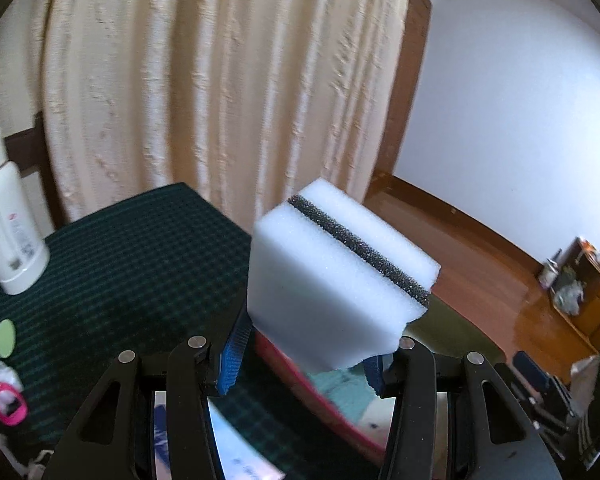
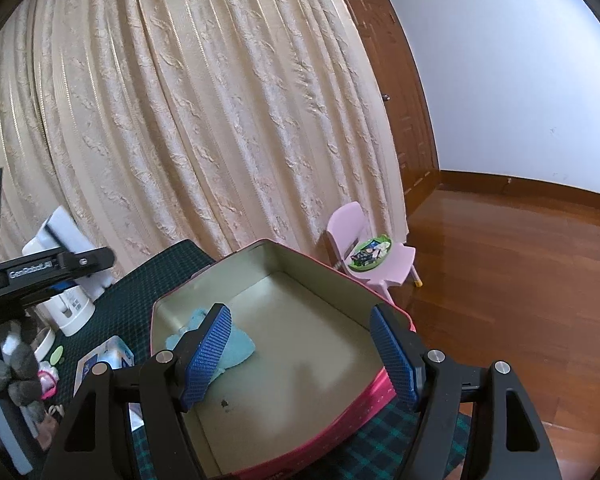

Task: Organize soft objects
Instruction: 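Lower the white sponge into the red tin box and open the left gripper, then move both grippers back over the table toward the remaining soft items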

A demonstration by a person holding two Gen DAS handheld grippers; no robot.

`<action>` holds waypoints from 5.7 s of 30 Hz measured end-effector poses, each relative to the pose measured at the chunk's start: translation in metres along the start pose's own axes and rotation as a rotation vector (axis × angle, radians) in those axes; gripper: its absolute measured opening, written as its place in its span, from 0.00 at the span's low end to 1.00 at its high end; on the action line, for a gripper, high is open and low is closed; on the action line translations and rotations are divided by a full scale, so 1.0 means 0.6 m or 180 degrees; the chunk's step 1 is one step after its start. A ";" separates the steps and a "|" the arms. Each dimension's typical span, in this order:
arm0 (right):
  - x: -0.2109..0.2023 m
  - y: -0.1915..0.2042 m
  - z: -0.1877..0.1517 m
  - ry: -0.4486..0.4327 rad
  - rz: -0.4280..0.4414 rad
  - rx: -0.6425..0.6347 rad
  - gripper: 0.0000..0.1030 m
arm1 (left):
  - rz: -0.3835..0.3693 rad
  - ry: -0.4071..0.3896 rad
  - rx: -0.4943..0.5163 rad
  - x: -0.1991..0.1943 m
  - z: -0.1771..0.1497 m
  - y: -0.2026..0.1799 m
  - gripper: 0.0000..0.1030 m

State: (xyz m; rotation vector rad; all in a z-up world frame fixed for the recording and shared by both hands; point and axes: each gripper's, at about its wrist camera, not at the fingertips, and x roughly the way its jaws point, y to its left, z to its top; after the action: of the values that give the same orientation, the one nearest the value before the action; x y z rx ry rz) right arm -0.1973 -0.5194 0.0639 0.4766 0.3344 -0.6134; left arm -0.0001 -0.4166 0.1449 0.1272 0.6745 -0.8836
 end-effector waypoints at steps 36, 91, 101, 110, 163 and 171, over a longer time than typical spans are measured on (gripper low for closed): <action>0.003 -0.020 0.003 0.0050 0.0169 0.0112 0.73 | 0.0166 0.0458 0.0010 0.022 -0.060 0.042 0.74; -0.016 -0.011 0.009 -0.0045 0.0205 0.0080 0.73 | 0.0078 0.0004 -0.0160 0.000 0.008 0.040 0.68; -0.017 -0.012 0.009 -0.0048 0.0221 0.0080 0.73 | 0.0649 0.0103 -0.0154 0.050 0.001 0.082 0.68; -0.014 -0.017 0.012 -0.0039 0.0189 0.0121 0.73 | 0.0617 0.0421 0.0238 0.109 -0.022 0.027 0.68; -0.041 0.271 -0.062 0.0421 0.1408 -0.0575 0.76 | 0.1543 -0.0319 -0.1225 -0.359 -0.190 0.418 0.76; -0.047 0.307 -0.080 0.0527 0.1534 -0.0684 0.76 | 0.1700 -0.0279 -0.1467 -0.402 -0.255 0.462 0.76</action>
State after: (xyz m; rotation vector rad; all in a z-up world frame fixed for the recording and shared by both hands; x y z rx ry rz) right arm -0.1128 -0.3497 0.0958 0.3823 0.4200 -0.0676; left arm 0.0255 -0.0202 0.1213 -0.1412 0.7009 -0.2082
